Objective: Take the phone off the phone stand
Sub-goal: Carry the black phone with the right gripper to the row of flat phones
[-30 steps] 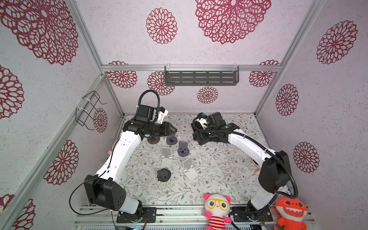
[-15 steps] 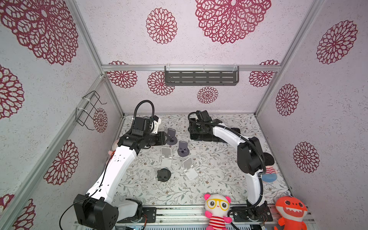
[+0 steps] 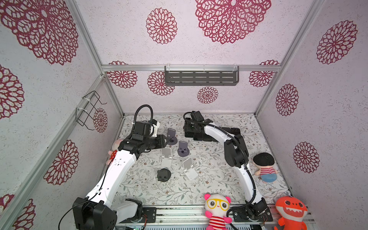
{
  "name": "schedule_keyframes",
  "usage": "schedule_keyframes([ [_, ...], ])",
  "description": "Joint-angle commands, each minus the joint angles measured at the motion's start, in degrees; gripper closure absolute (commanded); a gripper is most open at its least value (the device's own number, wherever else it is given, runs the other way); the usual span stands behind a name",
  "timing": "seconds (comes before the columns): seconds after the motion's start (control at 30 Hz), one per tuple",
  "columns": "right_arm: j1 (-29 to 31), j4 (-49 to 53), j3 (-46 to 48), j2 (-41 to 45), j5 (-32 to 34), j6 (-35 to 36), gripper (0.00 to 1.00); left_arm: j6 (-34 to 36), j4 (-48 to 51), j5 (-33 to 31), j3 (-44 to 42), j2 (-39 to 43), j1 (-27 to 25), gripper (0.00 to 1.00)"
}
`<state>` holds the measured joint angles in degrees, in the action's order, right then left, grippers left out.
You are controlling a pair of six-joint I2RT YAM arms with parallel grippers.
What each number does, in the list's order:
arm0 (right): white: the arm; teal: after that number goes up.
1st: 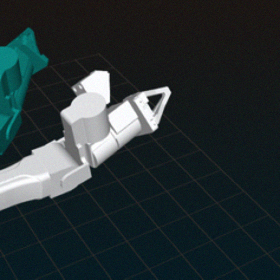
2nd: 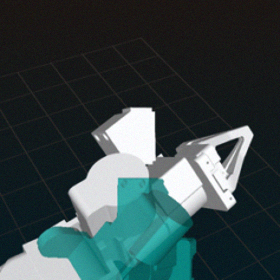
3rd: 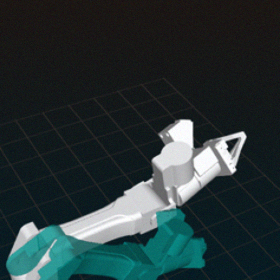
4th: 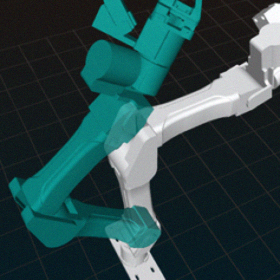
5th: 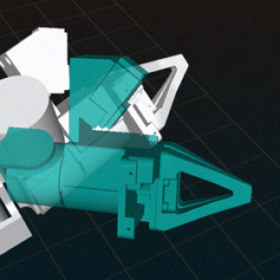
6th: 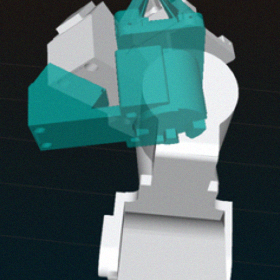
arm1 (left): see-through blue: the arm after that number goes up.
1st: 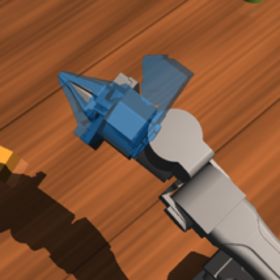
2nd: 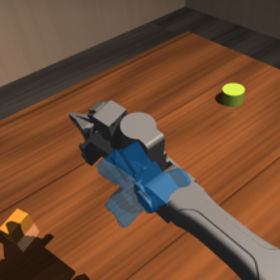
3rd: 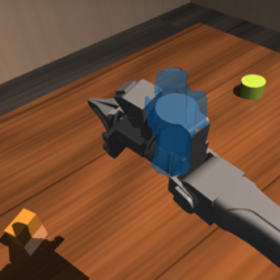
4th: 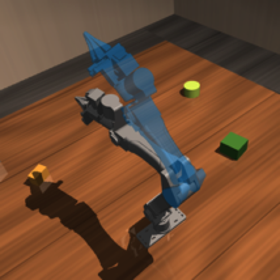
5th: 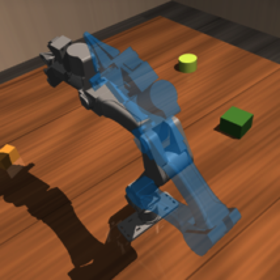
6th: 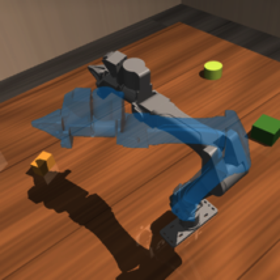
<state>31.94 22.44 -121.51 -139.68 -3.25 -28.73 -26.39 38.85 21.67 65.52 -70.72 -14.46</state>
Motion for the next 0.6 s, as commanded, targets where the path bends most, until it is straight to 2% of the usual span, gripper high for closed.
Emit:
schedule_keyframes([
  [0.0, 0.07, -3.77, -2.78, 0.57, -0.39, -1.91, 0.82, -1.35, -2.39, -0.58, -0.47, 1.36, 0.25, 0.59],
  [0.27, 0.03, -6.69, -2.8, -1.9, -1.37, -2.53, 0.76, -1.31, -2.12, -1.0, -0.57, 1.46, 0.23, 0.59],
  [0.57, -0.21, -6.86, -3.16, -3.54, -1.37, -2.67, 0.59, -1.32, -2.18, -1.28, -0.65, 1.82, 0.26, 0.59],
])
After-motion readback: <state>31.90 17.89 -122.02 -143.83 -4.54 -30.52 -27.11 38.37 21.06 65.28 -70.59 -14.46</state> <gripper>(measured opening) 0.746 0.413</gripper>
